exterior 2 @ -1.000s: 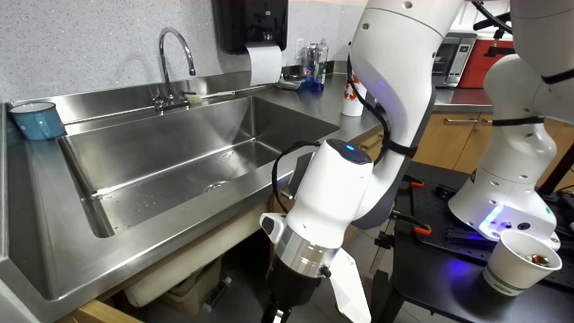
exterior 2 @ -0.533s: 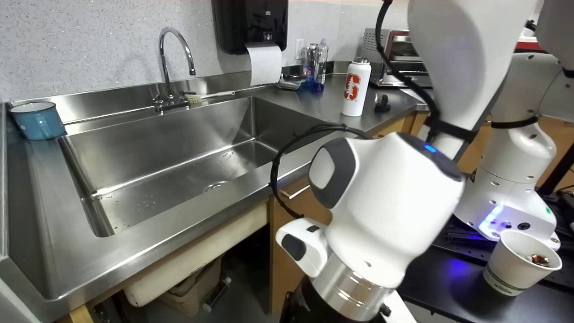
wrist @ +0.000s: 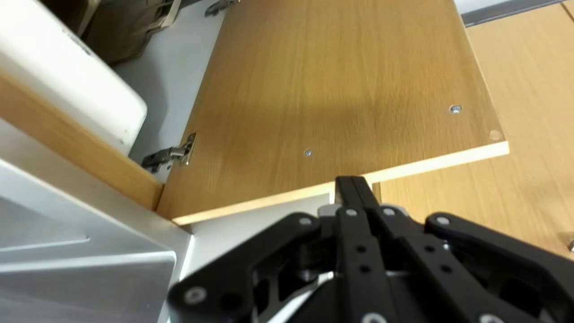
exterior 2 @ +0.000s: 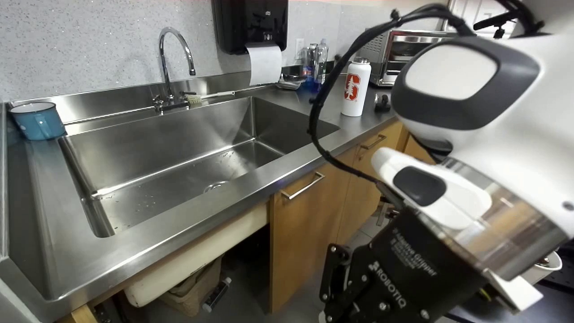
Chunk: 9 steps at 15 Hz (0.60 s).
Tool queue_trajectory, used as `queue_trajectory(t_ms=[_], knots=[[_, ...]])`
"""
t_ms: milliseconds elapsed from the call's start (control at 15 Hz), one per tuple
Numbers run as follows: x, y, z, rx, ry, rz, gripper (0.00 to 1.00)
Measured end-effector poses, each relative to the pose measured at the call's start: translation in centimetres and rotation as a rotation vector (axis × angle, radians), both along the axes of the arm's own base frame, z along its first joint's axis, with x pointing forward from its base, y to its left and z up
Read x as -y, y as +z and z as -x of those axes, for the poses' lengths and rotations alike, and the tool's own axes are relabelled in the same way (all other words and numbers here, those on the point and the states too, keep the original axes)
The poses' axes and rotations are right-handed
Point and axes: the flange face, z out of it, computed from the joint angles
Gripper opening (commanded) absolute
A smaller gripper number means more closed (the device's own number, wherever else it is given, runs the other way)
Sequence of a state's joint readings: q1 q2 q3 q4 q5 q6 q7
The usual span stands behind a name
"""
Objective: Open the door of the cabinet on the left
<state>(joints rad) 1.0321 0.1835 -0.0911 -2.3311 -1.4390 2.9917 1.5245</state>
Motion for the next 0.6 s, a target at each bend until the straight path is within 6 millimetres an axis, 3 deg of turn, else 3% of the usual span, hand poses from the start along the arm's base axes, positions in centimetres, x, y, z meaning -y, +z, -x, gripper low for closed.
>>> queue_trajectory(t_ms=[267,600], knots=[[1.8,3.9,1.6,0.087,0.053,0.006,0.0],[3.9,6.3,3.0,0.116,0.082,-0.008,0.0]])
